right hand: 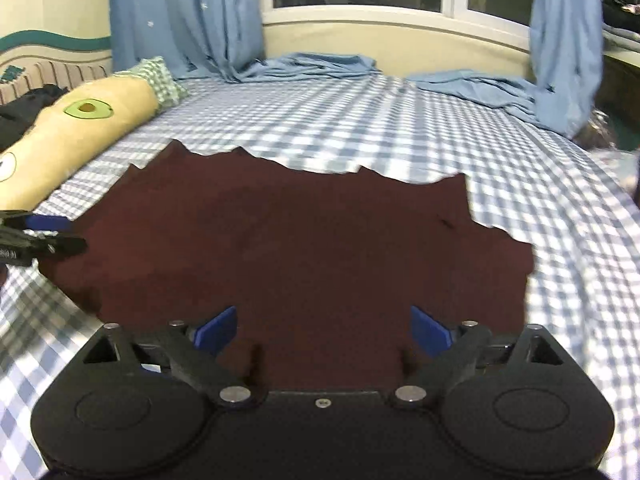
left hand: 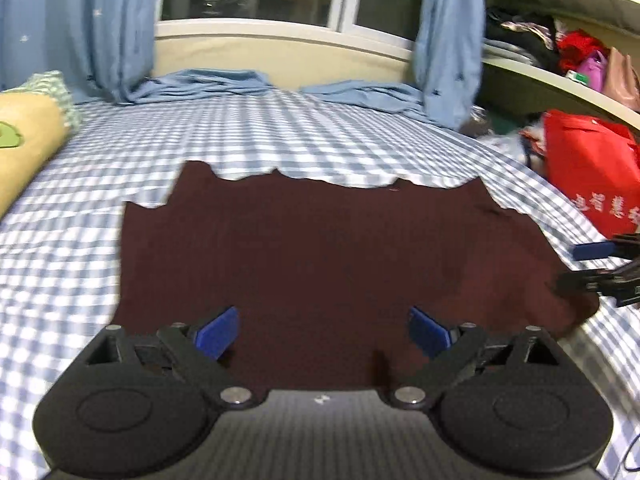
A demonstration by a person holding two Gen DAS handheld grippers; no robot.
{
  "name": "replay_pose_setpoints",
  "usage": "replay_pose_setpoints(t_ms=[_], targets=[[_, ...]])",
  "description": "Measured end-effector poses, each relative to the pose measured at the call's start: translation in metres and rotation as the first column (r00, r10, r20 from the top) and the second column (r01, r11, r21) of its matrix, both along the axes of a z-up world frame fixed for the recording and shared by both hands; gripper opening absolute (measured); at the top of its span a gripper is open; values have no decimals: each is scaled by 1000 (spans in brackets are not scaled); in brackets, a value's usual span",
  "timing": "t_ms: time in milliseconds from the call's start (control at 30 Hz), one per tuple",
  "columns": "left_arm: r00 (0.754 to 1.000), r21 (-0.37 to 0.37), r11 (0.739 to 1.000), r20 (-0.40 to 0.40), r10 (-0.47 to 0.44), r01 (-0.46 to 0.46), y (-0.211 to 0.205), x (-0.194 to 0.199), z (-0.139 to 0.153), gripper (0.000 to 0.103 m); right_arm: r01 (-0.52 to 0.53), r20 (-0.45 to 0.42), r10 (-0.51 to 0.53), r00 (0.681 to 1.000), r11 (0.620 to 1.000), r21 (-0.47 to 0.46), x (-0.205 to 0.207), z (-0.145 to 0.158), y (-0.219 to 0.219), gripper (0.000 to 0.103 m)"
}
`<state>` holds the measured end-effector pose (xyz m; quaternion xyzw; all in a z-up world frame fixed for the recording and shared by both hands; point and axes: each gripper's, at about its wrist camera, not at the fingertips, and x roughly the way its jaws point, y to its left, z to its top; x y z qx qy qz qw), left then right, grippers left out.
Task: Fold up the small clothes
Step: 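Open both tools and withdraw them from the folded shirt, then grasp the side edge of the maroon sweatshirt with the left tool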
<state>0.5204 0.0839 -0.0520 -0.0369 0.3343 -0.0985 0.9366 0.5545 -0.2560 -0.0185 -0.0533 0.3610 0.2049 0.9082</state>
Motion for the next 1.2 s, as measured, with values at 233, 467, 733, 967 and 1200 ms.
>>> replay_pose_setpoints(t_ms=[233,467,733,967,1200], targets=[[997,33,998,-65,51,-49,0,9,-28,95,66,-87,-66,994,998,4,19,-34,1,93],[986,33,987,-54,159,-157,57,-15,-42,94,148,-83,-149,985,989,-12,7,-51,-50,92],[973,-156,964,45,225,-216,114,-52,-4,102,91,0,-91,996,991,93,-55,-13,-57,93],[975,-349,911,-104,197,-221,153,-8,-32,102,74,38,-80,996,987,145,-100,6,-50,94],[964,-525,809,-169,204,-264,175,30,-72,101,77,82,-88,993,989,124,-123,20,-41,95]])
